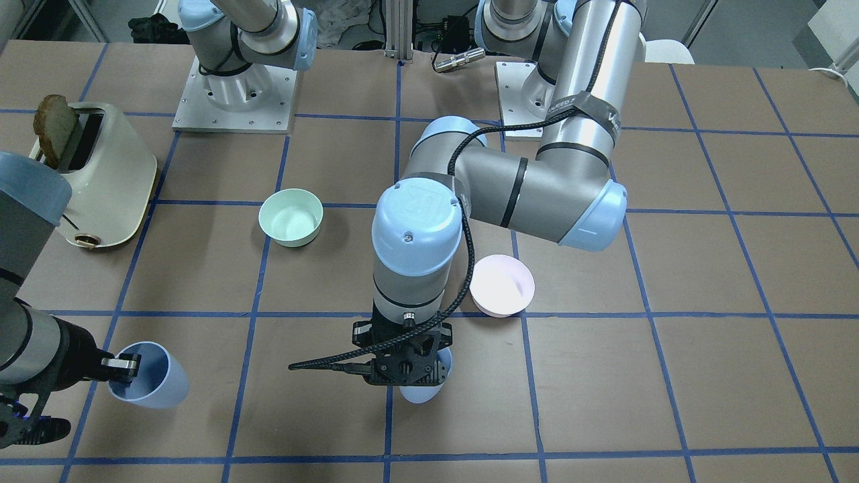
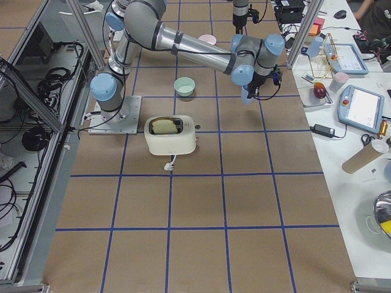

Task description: Stack blue cups with both arms

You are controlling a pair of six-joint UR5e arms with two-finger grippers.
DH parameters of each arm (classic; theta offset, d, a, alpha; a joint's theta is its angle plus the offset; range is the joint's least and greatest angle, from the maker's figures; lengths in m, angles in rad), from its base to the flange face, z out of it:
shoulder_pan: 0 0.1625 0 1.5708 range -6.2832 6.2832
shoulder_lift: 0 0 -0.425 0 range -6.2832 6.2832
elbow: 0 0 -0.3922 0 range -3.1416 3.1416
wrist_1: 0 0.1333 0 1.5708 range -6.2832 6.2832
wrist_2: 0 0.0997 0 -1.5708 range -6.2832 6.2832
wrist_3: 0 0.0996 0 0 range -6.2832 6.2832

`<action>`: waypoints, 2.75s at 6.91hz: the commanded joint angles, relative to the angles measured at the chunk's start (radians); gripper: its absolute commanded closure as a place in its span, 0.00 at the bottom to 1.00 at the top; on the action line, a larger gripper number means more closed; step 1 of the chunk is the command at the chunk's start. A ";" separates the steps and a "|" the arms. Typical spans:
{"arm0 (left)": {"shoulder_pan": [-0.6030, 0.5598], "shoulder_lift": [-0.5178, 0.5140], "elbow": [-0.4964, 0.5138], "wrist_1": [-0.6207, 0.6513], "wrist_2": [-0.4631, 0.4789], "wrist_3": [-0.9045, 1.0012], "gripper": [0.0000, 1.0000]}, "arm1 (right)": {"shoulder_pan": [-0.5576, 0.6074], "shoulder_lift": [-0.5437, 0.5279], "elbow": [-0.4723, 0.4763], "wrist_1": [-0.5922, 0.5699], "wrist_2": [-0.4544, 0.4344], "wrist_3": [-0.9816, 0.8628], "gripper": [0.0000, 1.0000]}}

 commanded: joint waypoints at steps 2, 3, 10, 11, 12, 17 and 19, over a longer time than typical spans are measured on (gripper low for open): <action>-0.031 -0.036 -0.027 0.010 -0.006 -0.013 1.00 | 0.021 -0.013 -0.011 0.050 0.022 0.053 1.00; -0.034 -0.038 -0.038 0.012 -0.012 -0.013 1.00 | 0.037 -0.013 -0.011 0.050 0.025 0.093 1.00; 0.109 0.314 -0.044 -0.515 -0.112 0.279 0.00 | 0.234 -0.123 -0.012 0.097 0.102 0.327 1.00; 0.135 0.389 -0.047 -0.665 -0.098 0.323 0.00 | 0.317 -0.124 -0.012 0.093 0.094 0.451 1.00; 0.150 0.449 -0.091 -0.722 -0.088 0.319 0.03 | 0.384 -0.124 -0.012 0.083 0.094 0.572 1.00; 0.239 0.595 -0.360 -0.315 -0.006 0.323 0.00 | 0.462 -0.070 -0.005 0.011 0.094 0.685 1.00; 0.248 0.592 -0.359 -0.309 -0.052 0.322 0.00 | 0.463 -0.049 -0.011 0.010 0.094 0.684 1.00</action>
